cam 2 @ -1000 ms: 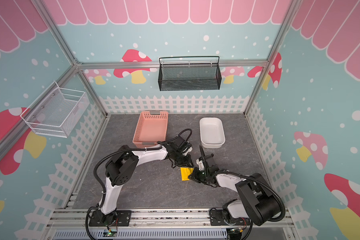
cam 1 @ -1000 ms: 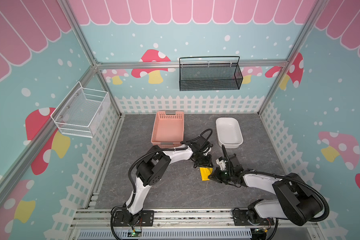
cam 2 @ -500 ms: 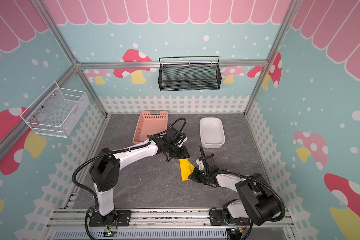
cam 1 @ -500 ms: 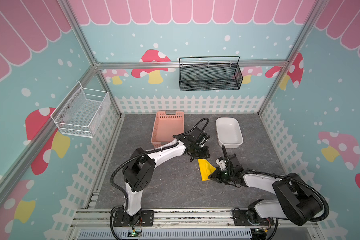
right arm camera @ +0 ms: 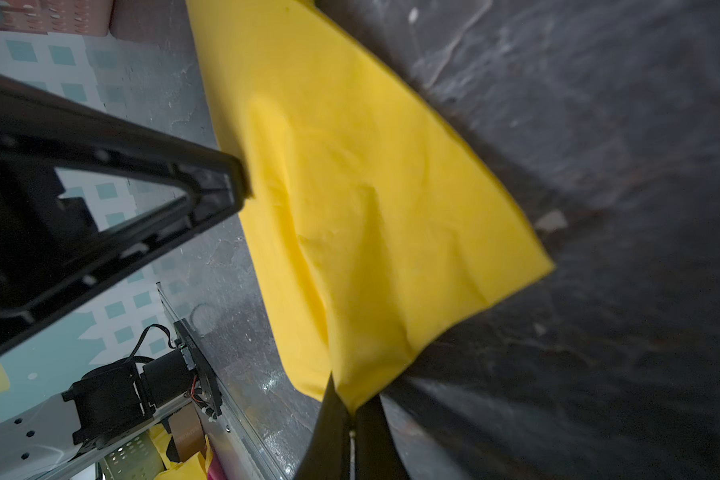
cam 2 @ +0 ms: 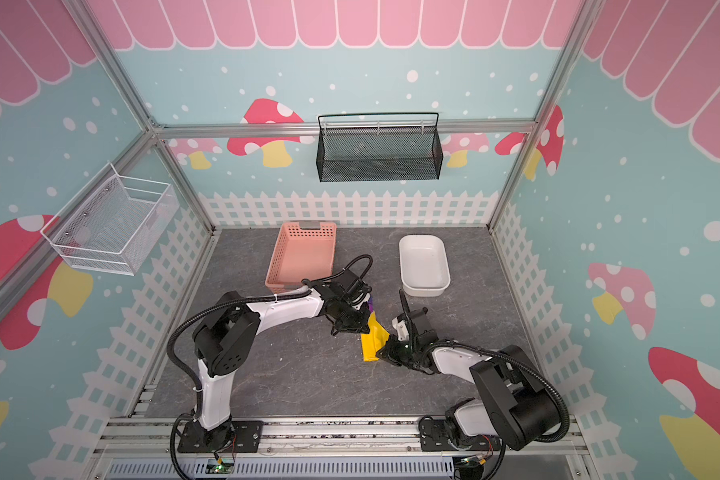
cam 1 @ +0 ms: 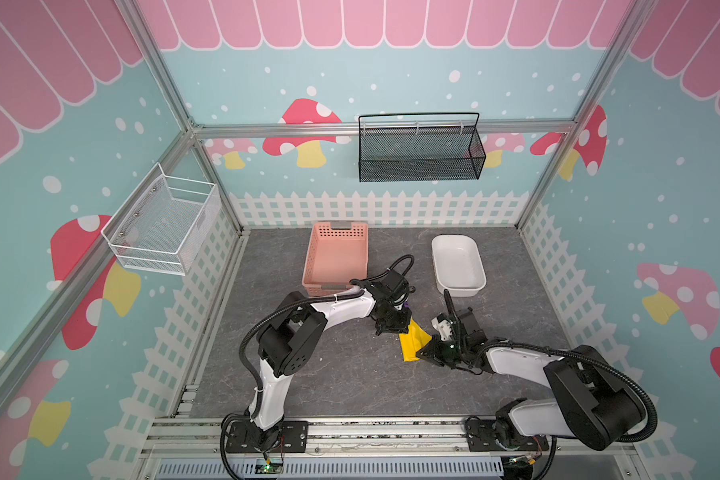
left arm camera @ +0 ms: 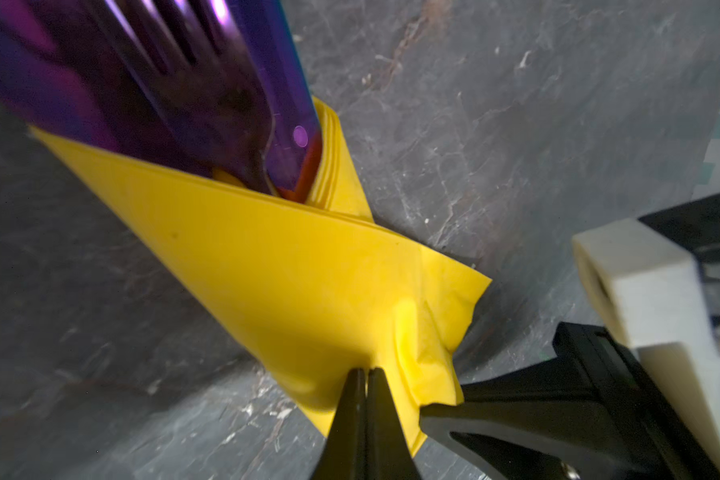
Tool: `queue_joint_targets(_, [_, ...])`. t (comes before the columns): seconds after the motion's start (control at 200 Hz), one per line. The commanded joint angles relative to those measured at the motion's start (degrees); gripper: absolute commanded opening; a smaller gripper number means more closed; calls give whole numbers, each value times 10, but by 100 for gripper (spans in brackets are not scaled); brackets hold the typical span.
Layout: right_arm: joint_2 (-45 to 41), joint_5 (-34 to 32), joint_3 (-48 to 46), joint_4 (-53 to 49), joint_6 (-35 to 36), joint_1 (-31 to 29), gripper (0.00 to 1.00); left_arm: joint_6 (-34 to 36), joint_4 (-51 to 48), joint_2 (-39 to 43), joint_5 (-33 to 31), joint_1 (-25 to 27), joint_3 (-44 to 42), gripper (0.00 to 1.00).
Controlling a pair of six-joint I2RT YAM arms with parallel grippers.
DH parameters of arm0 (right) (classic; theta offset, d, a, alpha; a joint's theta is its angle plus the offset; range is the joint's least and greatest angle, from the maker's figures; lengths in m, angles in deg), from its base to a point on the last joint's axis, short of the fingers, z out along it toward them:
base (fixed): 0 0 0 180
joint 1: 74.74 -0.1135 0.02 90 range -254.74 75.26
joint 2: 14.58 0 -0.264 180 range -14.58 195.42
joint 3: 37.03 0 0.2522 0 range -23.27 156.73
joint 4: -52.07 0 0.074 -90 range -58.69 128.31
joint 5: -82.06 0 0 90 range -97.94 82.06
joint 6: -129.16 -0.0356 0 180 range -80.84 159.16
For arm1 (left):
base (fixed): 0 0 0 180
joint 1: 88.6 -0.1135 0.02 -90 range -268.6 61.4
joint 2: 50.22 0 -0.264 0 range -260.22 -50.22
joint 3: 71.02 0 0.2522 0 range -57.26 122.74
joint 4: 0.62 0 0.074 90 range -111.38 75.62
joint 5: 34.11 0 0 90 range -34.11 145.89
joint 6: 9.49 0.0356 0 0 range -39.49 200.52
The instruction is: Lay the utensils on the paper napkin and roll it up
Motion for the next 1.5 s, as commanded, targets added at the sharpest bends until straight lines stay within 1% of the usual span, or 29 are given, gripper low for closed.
queue_joint_targets(0.0, [11,-7,-4,-31,6,0,5,-4,16,-18,15,2,-11,4])
queue_joint_targets(0.095, [9,-3,-4,-32,5,0,9,-3,16,-25,15,2,-12,4])
queue_joint_targets(0.185, [-1,-8,5,-51,16,0,17,-3,16,-29,18,2,-14,4])
queue_joint_targets(0.245, [-11,-23,21,-84,32,1,22,-4,17,-30,17,2,-17,4])
queue_joint_targets(0.375, [-38,-73,63,-169,61,5,28,-4,16,-29,14,1,-22,4])
queue_joint_targets(0.47, [-59,-95,92,-212,74,9,29,-5,16,-28,13,1,-23,4])
queue_joint_targets(0.57, [-68,-101,118,-235,85,14,30,-5,16,-27,11,1,-24,4])
queue_joint_targets(0.65, [-57,-103,141,-252,97,19,29,-5,16,-29,12,1,-23,4])
queue_joint_targets(0.82, [-31,-94,177,-254,110,21,27,-7,16,-28,13,1,-23,4])
queue_joint_targets(0.871, [-27,-115,190,-272,112,21,28,-7,16,-27,12,1,-23,4])
queue_joint_targets(0.951, [-21,-171,219,-324,126,21,35,-9,16,-26,10,1,-22,4])
queue_joint_targets(0.996, [-21,-205,233,-349,132,22,37,-9,16,-26,10,1,-23,4])
queue_joint_targets(1.071, [-30,-221,244,-361,138,22,38,-11,16,-25,10,1,-23,4])
queue_joint_targets(1.116, [-33,-207,249,-355,147,22,38,-11,16,-26,12,1,-22,4])
queue_joint_targets(1.176, [-32,-170,255,-335,160,22,38,-11,16,-26,13,1,-22,4])
queue_joint_targets(1.266, [-23,-70,240,-266,163,22,38,-13,16,-26,13,1,-22,4])
queue_joint_targets(1.326, [-6,-26,223,-227,147,22,37,-12,16,-26,12,1,-23,4])
queue_joint_targets(1.391, [14,-9,204,-198,127,21,38,-13,16,-26,11,1,-22,4])
queue_joint_targets(1.496, [34,2,181,-157,121,22,37,-13,16,-25,11,1,-22,4])
